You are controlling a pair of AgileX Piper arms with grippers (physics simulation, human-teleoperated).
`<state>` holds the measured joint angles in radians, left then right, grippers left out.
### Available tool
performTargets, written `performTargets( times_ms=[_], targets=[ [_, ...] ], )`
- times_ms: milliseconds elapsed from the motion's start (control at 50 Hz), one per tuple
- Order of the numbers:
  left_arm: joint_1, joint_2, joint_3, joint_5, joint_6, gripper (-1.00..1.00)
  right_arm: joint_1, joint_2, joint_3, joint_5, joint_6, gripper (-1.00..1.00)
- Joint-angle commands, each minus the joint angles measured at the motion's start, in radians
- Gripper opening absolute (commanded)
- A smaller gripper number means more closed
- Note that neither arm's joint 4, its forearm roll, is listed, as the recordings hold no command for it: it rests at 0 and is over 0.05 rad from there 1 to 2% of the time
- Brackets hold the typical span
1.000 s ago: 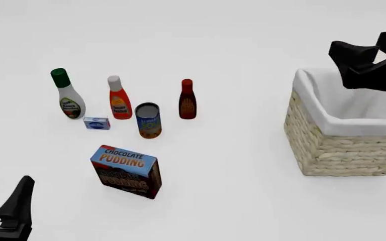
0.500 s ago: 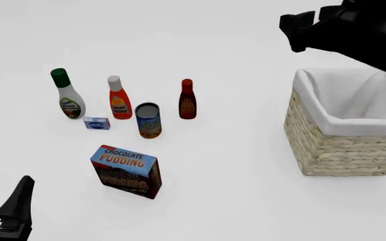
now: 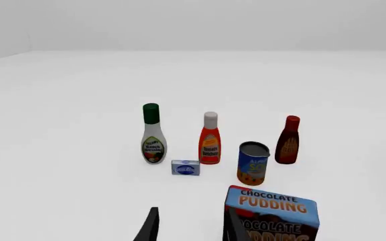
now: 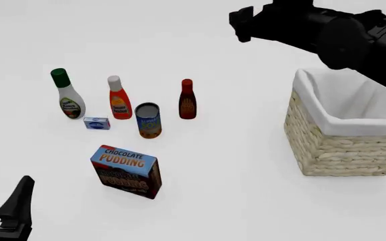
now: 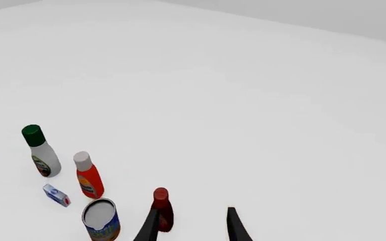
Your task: Pick the bbq sauce and place it in the basket.
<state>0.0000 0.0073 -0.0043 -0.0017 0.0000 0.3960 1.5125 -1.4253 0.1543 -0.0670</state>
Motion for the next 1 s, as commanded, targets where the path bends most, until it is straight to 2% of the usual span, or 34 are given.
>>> performTargets(
  times_ms=[20,360,580,1000],
  targets=[
    [0.000,0.000,0.000,0.000,0.000,1.00,0.049,0.106,-0.093,0.004,0.004,1.00],
    [0.000,0.000,0.000,0.000,0.000,1.00,0.090,0.199,-0.192,0.032,0.015,1.00],
    [0.000,0.000,0.000,0.000,0.000,1.00,0.119,0.301,-0.301,0.065,0.029,1.00],
    [0.000,0.000,0.000,0.000,0.000,1.00,0.104,0.504,-0.462,0.115,0.020,1.00]
  ],
)
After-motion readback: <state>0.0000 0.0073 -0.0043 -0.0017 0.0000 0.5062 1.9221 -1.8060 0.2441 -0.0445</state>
